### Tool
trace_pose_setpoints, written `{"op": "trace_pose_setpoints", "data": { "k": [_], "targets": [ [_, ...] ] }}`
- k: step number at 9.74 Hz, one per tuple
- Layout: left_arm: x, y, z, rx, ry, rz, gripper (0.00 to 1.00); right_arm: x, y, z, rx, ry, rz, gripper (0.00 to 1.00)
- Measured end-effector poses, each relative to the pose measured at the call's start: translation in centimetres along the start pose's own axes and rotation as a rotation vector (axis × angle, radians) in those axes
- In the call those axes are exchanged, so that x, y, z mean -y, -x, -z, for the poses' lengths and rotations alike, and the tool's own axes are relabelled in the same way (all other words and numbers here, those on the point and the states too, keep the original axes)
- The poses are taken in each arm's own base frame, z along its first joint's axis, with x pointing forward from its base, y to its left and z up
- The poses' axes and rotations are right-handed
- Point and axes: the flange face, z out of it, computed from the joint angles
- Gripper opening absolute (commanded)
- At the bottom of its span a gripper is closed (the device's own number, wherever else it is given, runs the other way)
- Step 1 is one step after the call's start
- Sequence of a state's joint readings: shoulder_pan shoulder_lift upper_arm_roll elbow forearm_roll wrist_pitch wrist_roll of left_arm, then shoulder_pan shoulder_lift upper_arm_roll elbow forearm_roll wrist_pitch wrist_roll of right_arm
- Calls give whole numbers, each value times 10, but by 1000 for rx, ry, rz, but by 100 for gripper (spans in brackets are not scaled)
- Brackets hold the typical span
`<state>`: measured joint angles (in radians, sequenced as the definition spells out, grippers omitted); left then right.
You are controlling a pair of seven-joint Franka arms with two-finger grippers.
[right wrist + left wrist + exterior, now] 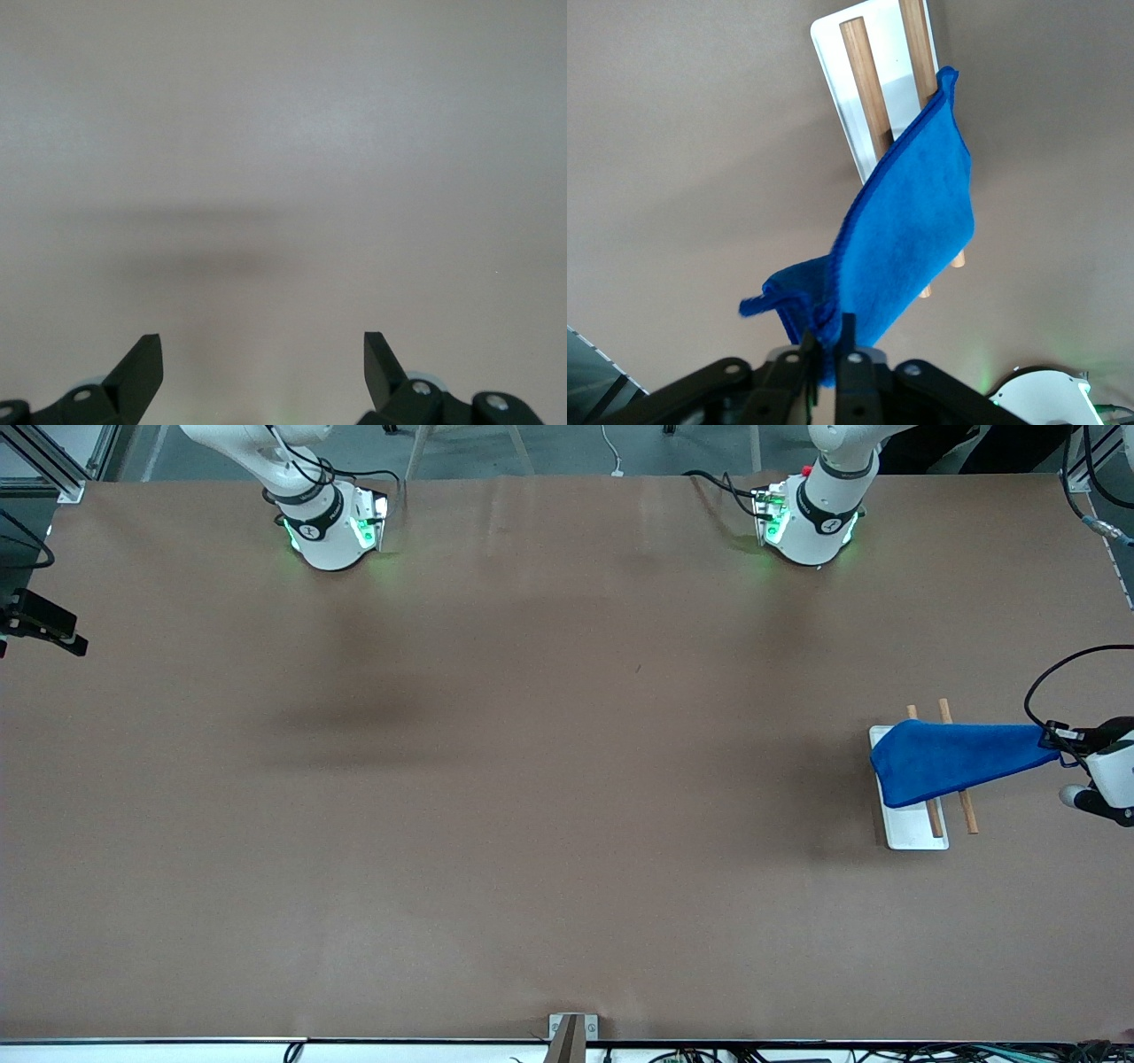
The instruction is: Right arm passes towel to left arm to hang
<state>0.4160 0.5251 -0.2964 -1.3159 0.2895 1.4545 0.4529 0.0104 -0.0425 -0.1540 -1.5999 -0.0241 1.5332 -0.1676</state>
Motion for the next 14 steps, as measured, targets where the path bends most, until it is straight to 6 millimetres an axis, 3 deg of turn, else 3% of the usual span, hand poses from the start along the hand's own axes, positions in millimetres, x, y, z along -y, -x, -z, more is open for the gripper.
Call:
{"op": "trace_pose_setpoints", "data": {
  "k": [1, 4, 6, 8, 11, 14],
  "targets": [
    [1, -2, -1, -8, -3, -1, 100, 0, 0, 0, 0, 0, 0, 100],
    [2, -3, 4, -25, -11, -2, 100, 0, 0, -1, 1, 0, 0, 100],
    [-4, -3, 19, -57, -25, -9, 100, 0, 0, -1, 2, 0, -1, 100],
    [-31, 3, 61, -122, -65, -26, 100, 0, 0, -1, 3, -1, -1, 100],
    [-88, 31, 133, -275, -11, 56, 100, 0, 0, -2, 4, -1, 0, 100],
    [-125, 51, 170, -370, 121, 193, 100, 0, 0, -2, 4, -1, 0, 100]
  ]
}}
